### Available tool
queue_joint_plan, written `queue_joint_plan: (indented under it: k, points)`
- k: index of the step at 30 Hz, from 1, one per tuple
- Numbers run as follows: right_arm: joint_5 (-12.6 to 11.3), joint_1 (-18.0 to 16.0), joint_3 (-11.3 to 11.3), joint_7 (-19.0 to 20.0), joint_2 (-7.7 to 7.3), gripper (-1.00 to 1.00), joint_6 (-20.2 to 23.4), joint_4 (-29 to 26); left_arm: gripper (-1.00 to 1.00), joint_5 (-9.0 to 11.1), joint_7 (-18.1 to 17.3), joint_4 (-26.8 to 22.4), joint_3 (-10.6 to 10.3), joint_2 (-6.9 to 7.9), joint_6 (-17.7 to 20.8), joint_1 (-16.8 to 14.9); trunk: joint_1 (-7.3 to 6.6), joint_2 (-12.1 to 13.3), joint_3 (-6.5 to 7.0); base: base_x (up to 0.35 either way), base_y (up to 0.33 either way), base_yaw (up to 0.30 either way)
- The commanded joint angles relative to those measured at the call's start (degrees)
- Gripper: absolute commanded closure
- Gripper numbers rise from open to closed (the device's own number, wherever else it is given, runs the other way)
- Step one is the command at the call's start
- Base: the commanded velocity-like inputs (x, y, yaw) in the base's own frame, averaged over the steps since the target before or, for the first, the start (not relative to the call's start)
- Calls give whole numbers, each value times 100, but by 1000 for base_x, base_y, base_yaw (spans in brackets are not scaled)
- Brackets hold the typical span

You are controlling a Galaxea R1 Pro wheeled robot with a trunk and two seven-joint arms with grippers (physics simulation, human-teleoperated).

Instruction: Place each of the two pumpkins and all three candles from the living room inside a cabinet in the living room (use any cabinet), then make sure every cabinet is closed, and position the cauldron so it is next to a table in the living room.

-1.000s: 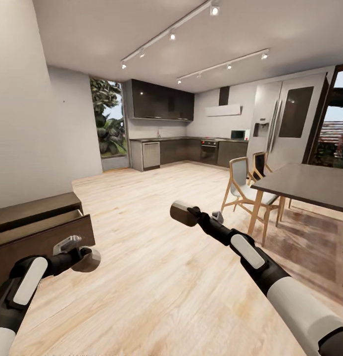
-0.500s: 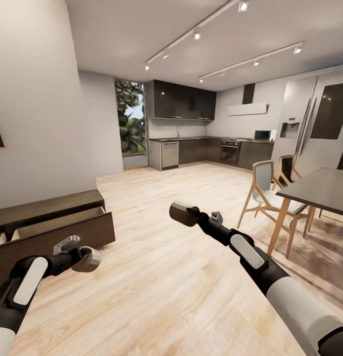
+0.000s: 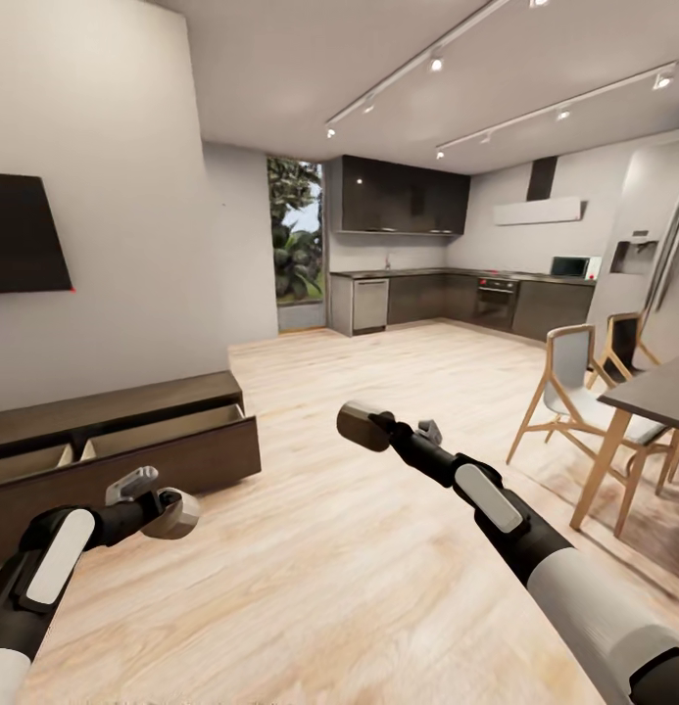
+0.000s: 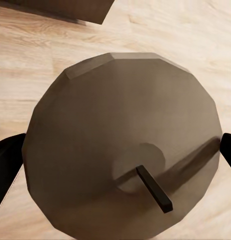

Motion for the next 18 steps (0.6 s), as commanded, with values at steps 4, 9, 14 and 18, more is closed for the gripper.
queue_joint_plan:
  k: [4,9,14,18]
  points:
    - [-58,-6,20,-87,-6,100,4,-8,100,72,53,-6,2,-5,21,-5,-90,158,46,0,0,239]
    - [-56,-6,26,-96,-6,100,4,-8,100,70,53,-6,2,-8,19,-5,-199,359,110,0,0,239]
    - [-57,-6,33,-97,-6,100,4,-4,100,70,53,-6,2,-6,18,-5,-309,559,174,0,0,239]
    - [-52,-7,37,-98,-6,100,4,-8,100,70,53,-6,2,-9,18,-5,-397,720,225,0,0,239]
